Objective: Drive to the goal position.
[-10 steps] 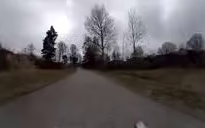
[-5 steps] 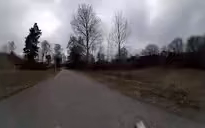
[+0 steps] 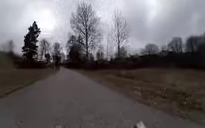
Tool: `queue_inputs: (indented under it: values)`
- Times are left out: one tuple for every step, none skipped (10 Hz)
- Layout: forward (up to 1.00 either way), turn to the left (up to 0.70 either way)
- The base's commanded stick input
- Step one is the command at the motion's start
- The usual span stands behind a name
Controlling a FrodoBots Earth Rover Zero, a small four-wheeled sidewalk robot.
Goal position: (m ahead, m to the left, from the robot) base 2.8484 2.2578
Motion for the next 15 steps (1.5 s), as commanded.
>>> queue_inputs:
  values:
    - [0.70,0.35]
    - [0.70,0.28]
    - [0.70,0.10]
    - [0.70,0.00]
    - [0.70,0.00]
    - [0.70,0.00]
    - [0.70,0.00]
    - [0.70,0.00]
    - [0.70,0.00]
    - [0.70,0.00]
    - [0.70,0.00]
    - [0.70,0.00]
    - [0.70,0.00]
    - [0.70,0.00]
    - [0.70,0.00]
